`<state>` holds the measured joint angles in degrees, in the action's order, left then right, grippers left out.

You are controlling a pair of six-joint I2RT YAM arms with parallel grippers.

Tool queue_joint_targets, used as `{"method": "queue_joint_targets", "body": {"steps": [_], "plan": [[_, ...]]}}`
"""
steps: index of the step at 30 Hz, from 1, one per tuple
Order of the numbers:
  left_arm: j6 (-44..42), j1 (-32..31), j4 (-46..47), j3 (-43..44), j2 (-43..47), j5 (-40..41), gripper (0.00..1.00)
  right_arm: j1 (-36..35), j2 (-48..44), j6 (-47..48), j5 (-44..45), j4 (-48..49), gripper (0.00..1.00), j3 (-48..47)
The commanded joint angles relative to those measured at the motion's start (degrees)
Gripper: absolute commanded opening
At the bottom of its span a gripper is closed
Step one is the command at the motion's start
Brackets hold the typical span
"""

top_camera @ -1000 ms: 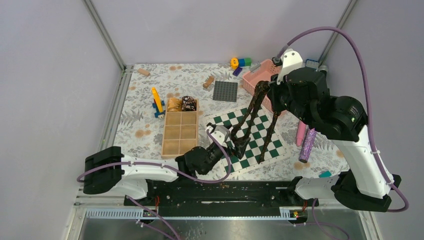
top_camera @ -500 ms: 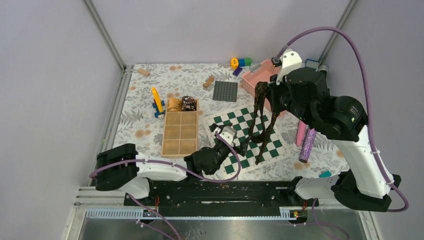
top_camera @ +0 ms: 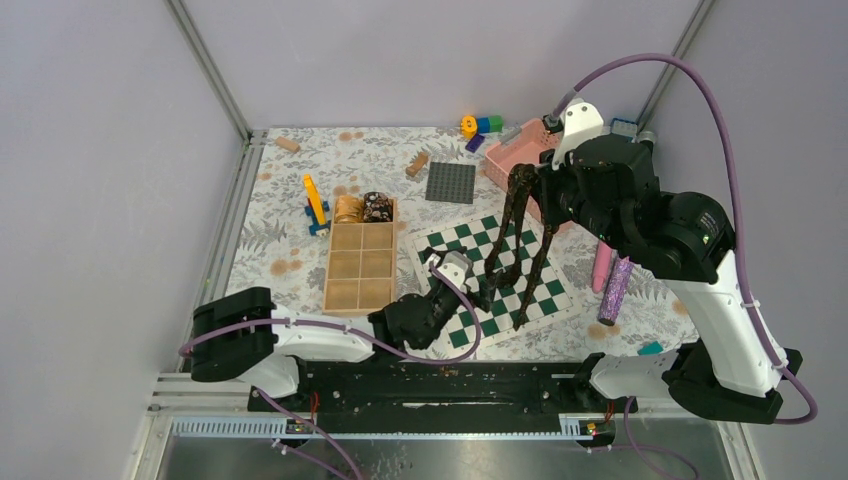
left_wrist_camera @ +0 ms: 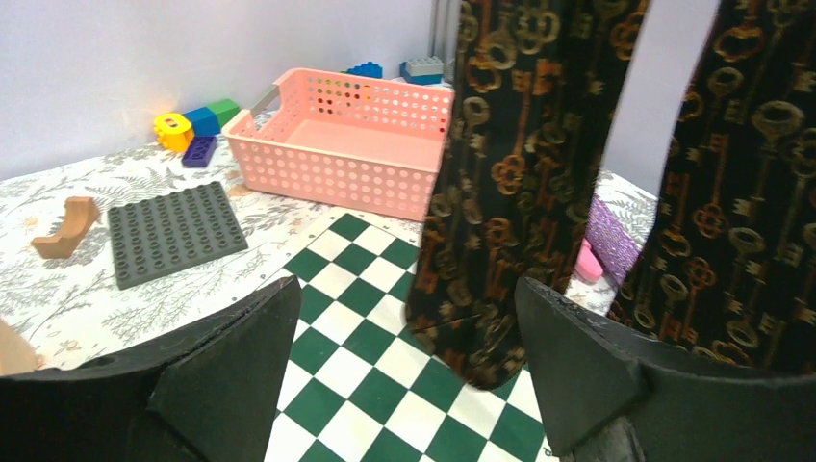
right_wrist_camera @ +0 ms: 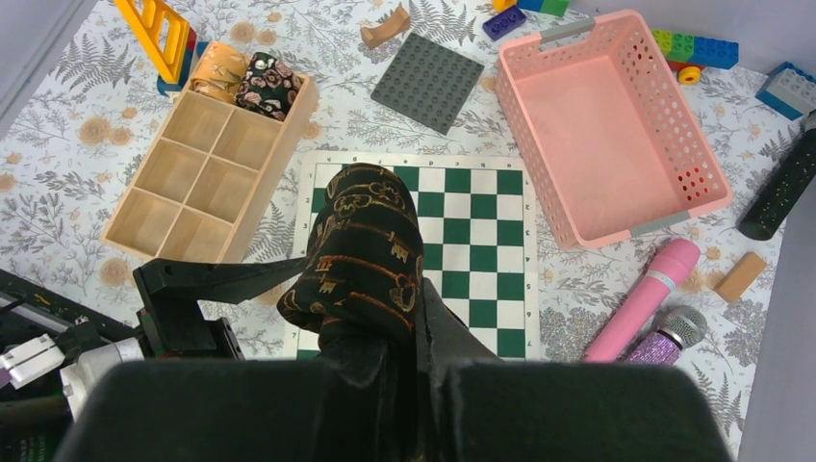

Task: Roll the ties
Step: Flatten out the tie at the center of the board.

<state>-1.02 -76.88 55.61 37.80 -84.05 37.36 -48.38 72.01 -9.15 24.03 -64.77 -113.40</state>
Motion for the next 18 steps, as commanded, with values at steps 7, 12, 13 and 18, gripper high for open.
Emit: {"method": "queue_joint_targets", "body": {"steps": [7, 12, 13, 18], "plan": [[-4.4, 0.2, 9.1, 6.5, -7.0, 7.3, 0.85, -0.4, -1.7, -1.7, -2.7, 2.6, 0.00, -0.7], [-3.2, 0.2, 8.7, 8.7, -9.1, 6.7, 0.88, -0.4, -2.1, -2.1, -3.0, 2.5, 0.00, -0.5], [-3.2, 0.2, 8.9, 8.9, -9.5, 7.4, 0.88, -0.4, -2.2, -2.2, -3.1, 2.5, 0.00, -0.6], [-2.8, 0.5, 9.9, 7.9, -10.1, 11.2, 0.82, -0.4, -3.0, -2.3, -3.0, 3.0, 0.00, -0.5]]}}
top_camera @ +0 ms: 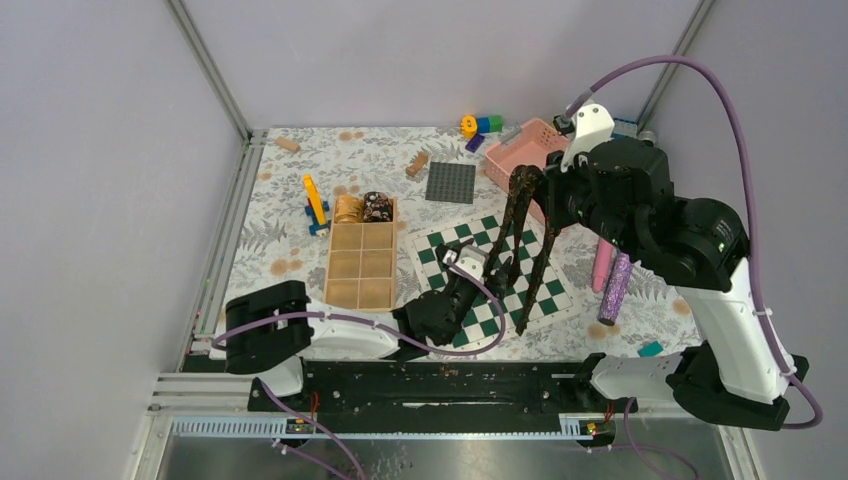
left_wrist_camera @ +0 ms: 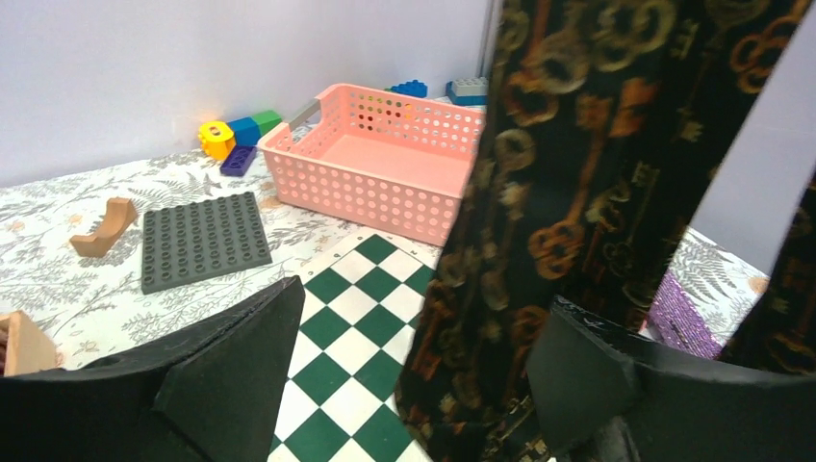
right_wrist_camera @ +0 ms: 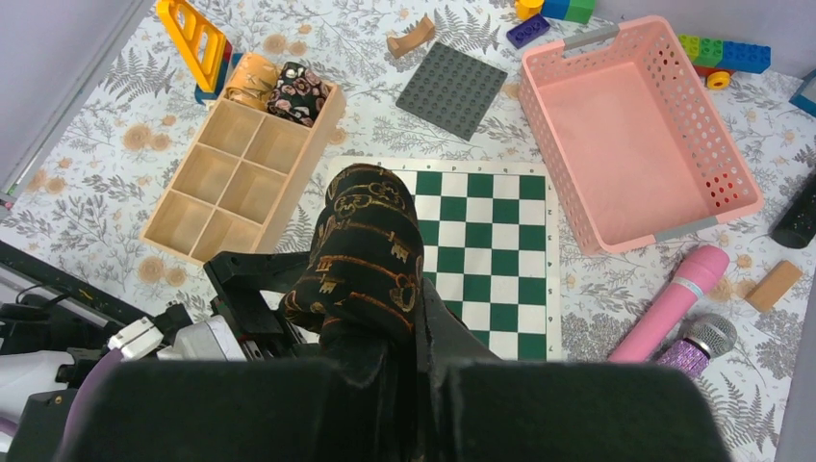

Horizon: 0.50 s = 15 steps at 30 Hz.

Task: Roll the ties
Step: Flatten out the tie at the center of the board.

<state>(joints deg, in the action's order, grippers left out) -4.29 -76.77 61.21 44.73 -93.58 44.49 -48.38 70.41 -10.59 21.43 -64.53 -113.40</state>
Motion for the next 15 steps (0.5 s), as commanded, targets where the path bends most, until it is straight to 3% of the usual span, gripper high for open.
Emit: {"method": "queue_joint_targets", "body": {"steps": [1, 8, 15], "plan": [[1.2, 0.5, 4.2, 0.5, -0.6, 4.6, 0.80, -0.4, -1.7, -0.7, -0.2, 3.0, 0.00, -0.5], [9.0, 3.0, 2.9, -3.9, 0.1, 10.5, 0.67, -0.4, -4.8, -0.3, 2.4, 5.7, 0.00, 2.0], [14.9, 9.0, 1.2, -7.7, 4.1, 10.9, 0.66, -0.4, -11.8, -1.7, 4.2, 9.5, 0.00, 10.4]]}}
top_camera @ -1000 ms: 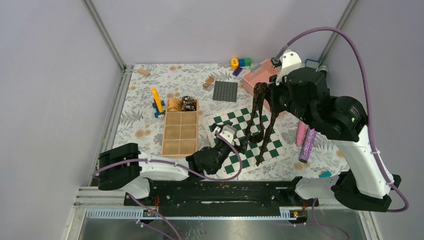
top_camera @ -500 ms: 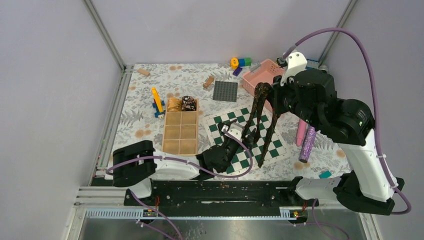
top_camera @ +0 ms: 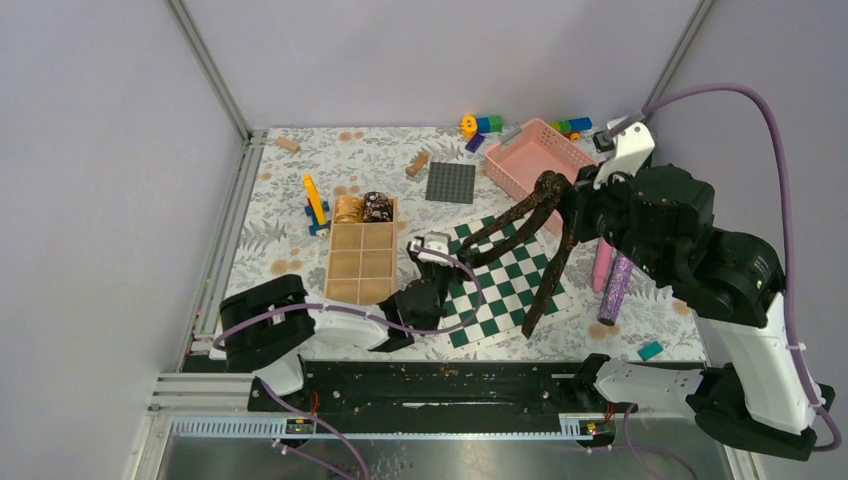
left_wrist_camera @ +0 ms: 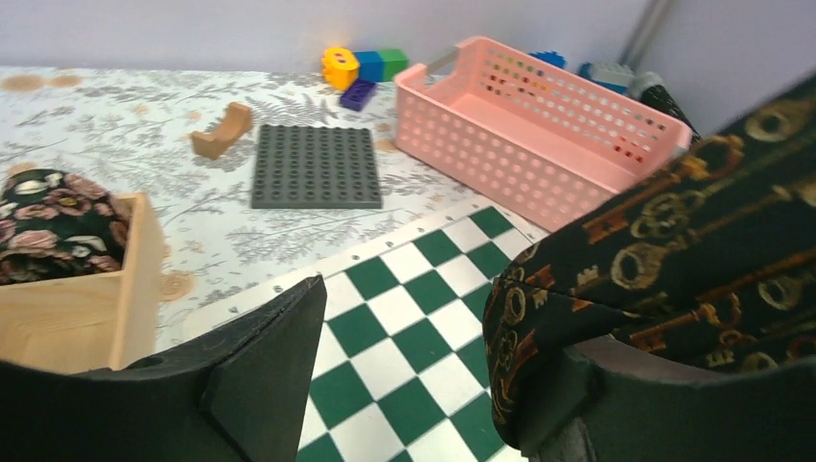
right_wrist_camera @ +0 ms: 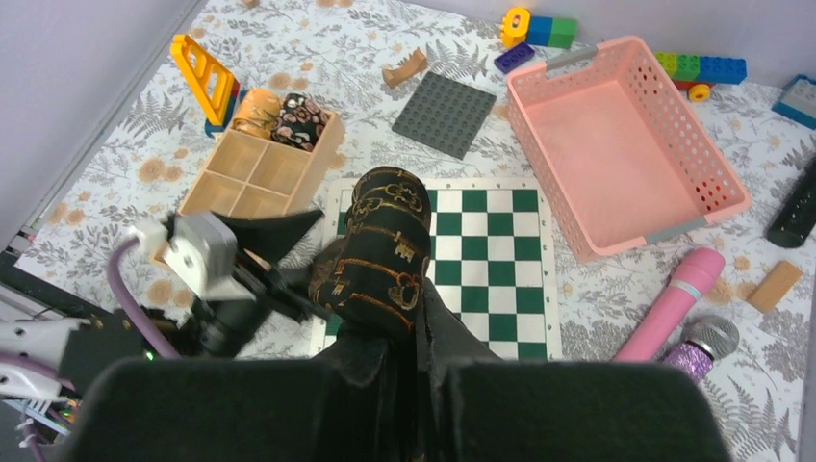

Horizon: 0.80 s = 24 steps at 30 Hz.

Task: Roll the ties
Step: Flatten out the tie at the center of the board.

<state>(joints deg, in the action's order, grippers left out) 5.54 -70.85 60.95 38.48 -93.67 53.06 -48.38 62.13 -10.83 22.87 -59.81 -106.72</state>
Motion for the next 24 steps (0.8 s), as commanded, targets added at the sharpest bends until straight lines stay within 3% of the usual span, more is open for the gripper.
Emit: {"method": "queue_joint_targets", "body": {"steps": [1, 12, 17, 24], "plan": [[5.2, 4.1, 1.2, -1.6, 5.5, 2.0, 0.66, -0.4, -4.6, -1.7, 3.5, 5.2, 0.00, 5.4], [6.1, 17.8, -7.1, 1.1, 20.1, -3.3, 0.66, -0.4, -15.8, -6.2, 9.7, 7.3, 0.00, 22.8], [6.5, 25.6, -14.1, 5.9, 27.5, -9.6, 0.67, -0.3, -17.3, -7.8, 13.3, 8.2, 0.00, 27.7], [6.1, 31.3, -21.8, 16.4, 32.4, -16.9, 0.69, -0.4, -18.1, -10.7, 11.8, 14.6, 0.00, 35.0]]}}
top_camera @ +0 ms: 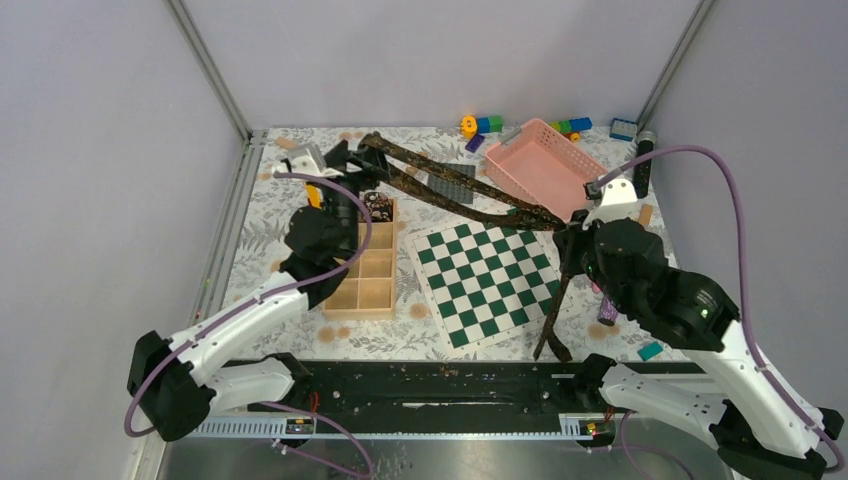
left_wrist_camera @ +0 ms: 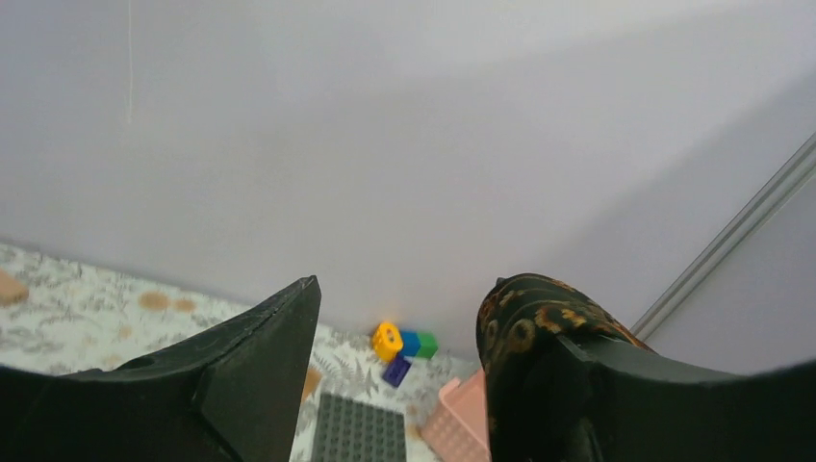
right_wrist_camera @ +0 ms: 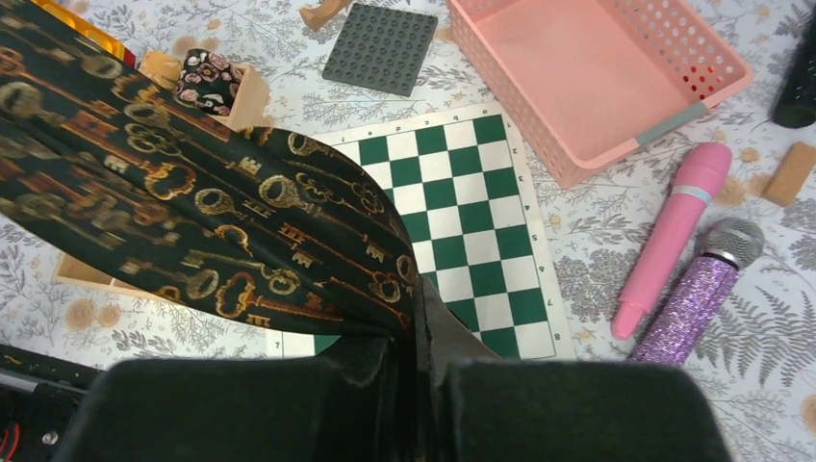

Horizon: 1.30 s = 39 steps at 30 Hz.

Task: Roll the ties
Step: Flatten out the tie at the center of the board.

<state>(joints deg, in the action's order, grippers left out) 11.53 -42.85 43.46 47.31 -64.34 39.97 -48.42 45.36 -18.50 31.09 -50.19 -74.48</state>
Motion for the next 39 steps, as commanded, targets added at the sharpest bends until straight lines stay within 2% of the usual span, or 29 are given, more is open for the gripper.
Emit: {"method": "queue_joint_targets", "body": {"steps": [1, 5, 9, 13, 15, 18, 21, 23, 25, 30, 34, 39], "plan": [[0.1, 3.8, -5.3, 9.4, 3.3, -4.6, 0.69, -0.3, -1.4, -3.2, 2.5, 6.5, 0.00, 4.2], [0.4, 5.3, -8.4, 17.1, 2.8, -8.4, 0.68, -0.3, -1.0, -3.5, -1.9, 11.9, 0.00, 9.4], [-0.8, 5.7, -11.0, 25.8, 0.6, -13.0, 0.62, -0.4, 0.7, -2.4, -6.9, 17.2, 0.00, 13.3], [-0.2, 5.7, -13.2, 34.0, -2.0, -19.8, 0.42, -0.3, 3.4, -0.3, -11.8, 23.4, 0.00, 16.0], [1.2, 5.7, -14.2, 36.5, -3.2, -23.0, 0.35, -0.3, 4.8, 0.9, -14.6, 26.8, 0.00, 16.8], [2.2, 5.7, -15.7, 40.0, -4.5, -28.0, 0.18, -0.3, 6.4, 2.3, -18.8, 31.4, 0.00, 17.4], [2.4, 5.7, -18.9, 45.2, -6.4, -34.0, 0.08, -0.3, 8.2, 4.0, -22.8, 33.3, 0.11, 15.9], [2.3, 5.7, -22.3, 49.9, -8.1, -37.6, 0.04, -0.3, 8.8, 5.5, -26.0, 33.4, 0.24, 14.0], [2.5, 5.7, -25.5, 55.6, -10.3, -41.9, 0.00, -0.4, 8.2, 6.6, -27.6, 34.1, 0.41, 12.3], [5.0, 5.7, -34.6, 73.3, -17.6, -50.5, 0.00, -0.3, 5.1, 11.4, -30.1, 33.9, 0.72, 6.5], [8.0, 5.8, -40.5, 84.2, -22.6, -55.9, 0.00, -0.3, 3.4, 16.4, -34.3, 31.0, 0.80, 0.7], [12.4, 6.3, -42.6, 88.4, -24.9, -61.7, 0.00, -0.2, 4.4, 21.0, -33.7, 27.1, 0.82, -6.8]]}}
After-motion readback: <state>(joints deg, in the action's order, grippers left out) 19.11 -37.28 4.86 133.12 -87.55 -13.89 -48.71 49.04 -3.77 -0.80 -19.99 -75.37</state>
